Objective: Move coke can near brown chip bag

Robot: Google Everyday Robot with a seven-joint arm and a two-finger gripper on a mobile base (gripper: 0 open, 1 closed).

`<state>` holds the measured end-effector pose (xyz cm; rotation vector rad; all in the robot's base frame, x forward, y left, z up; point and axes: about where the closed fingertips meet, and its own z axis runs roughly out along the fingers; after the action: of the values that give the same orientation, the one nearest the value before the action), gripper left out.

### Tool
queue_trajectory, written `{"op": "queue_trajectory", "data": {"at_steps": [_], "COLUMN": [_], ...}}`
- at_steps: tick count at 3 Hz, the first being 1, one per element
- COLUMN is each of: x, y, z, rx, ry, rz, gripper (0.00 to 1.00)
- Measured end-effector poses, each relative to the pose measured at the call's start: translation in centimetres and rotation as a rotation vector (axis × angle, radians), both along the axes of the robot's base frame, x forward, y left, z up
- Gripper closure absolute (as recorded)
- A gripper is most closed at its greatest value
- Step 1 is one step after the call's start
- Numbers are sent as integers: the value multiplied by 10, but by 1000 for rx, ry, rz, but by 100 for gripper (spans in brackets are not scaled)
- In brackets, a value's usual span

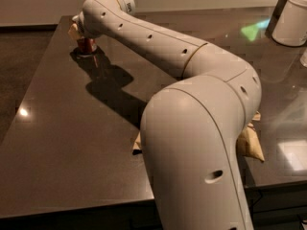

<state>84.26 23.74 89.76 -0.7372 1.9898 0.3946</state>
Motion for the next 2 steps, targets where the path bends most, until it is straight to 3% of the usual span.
{"op": "queue_trajectory", "data": {"at_steps": [2], "x": [-6], "y": [-6], "z": [12], "rx": [21], "ry": [-8], "rz": [-8], "gripper": [87]}}
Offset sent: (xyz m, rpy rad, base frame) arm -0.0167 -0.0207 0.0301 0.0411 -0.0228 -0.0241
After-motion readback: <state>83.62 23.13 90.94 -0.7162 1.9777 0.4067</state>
